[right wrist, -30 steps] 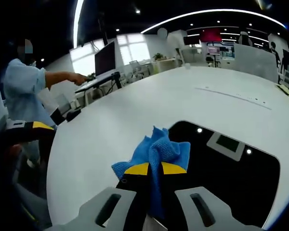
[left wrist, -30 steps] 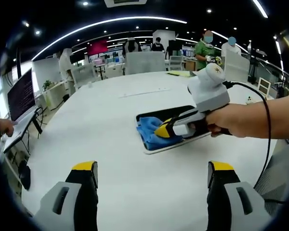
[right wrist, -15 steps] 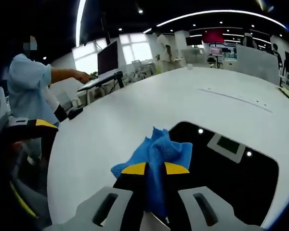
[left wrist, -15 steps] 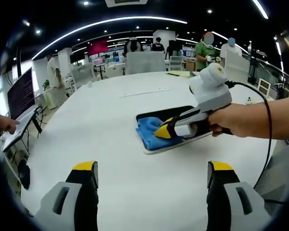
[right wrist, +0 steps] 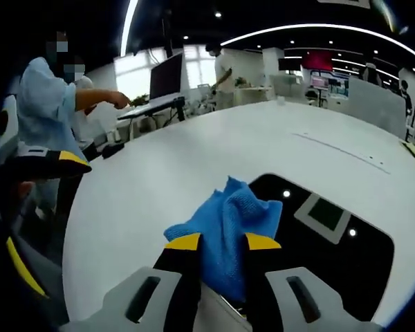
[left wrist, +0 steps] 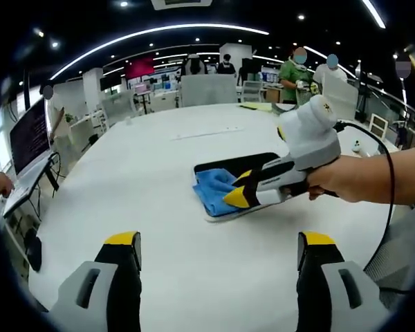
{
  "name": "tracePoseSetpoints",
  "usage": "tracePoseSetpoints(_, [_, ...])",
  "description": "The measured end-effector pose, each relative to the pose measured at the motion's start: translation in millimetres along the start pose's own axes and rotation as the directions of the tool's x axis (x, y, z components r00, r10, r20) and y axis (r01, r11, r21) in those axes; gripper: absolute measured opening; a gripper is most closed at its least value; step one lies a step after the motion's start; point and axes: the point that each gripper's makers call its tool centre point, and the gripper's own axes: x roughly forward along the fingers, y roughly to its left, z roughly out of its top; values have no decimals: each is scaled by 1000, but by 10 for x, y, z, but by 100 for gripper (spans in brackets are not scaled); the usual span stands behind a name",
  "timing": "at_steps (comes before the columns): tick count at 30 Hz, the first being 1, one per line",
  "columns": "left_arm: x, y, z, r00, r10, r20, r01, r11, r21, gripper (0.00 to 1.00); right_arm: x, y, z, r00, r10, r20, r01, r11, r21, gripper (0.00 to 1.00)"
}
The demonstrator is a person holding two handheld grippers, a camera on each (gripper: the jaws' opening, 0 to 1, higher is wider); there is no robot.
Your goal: Wipe the mirror surface with the cleaning cloth until all visible marks leave the cleaned area.
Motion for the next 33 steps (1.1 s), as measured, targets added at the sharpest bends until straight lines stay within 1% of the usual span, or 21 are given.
tracePoseSetpoints(6, [-2,-2,5,1000,-2,2,2,1000,-1,94,-8,-1,-6,1000,-8,14,8,1000,-2,17])
tracePoseSetpoints(10, [3,-11,0,1000,-5,-1,5,1000,1,94,3,-9,-18,1000,-15,19,15,1000,-19,16])
tracePoseSetpoints(13, [7,-18,-4,1000,-8,-3,8,1000,4,94,12,-31,-26,999,-28,21,29,998,-48,13])
tracePoseSetpoints(18, [13,-30,-7,1000,-11,-6,11,1000,9,94,-4,-12,-20,999,-34,23,35,998,-53,7])
tracePoseSetpoints(23, [20,-39,-8,1000,-14,-8,14,1000,15,94,-30,37,-7,999,-33,16,34,997,-63,4])
tracePoseSetpoints(26, [23,-32,-5,1000,-11,-6,11,1000,16,94,-43,44,1,999,-35,19,36,998,-51,3])
tracePoseSetpoints(30, [19,-30,-4,1000,-9,-7,9,1000,18,94,-84,32,32,999,-35,32,35,999,-6,2])
tracePoseSetpoints(33, [16,-30,-2,1000,-7,-7,7,1000,18,94,-116,-30,86,998,-43,54,42,999,19,2])
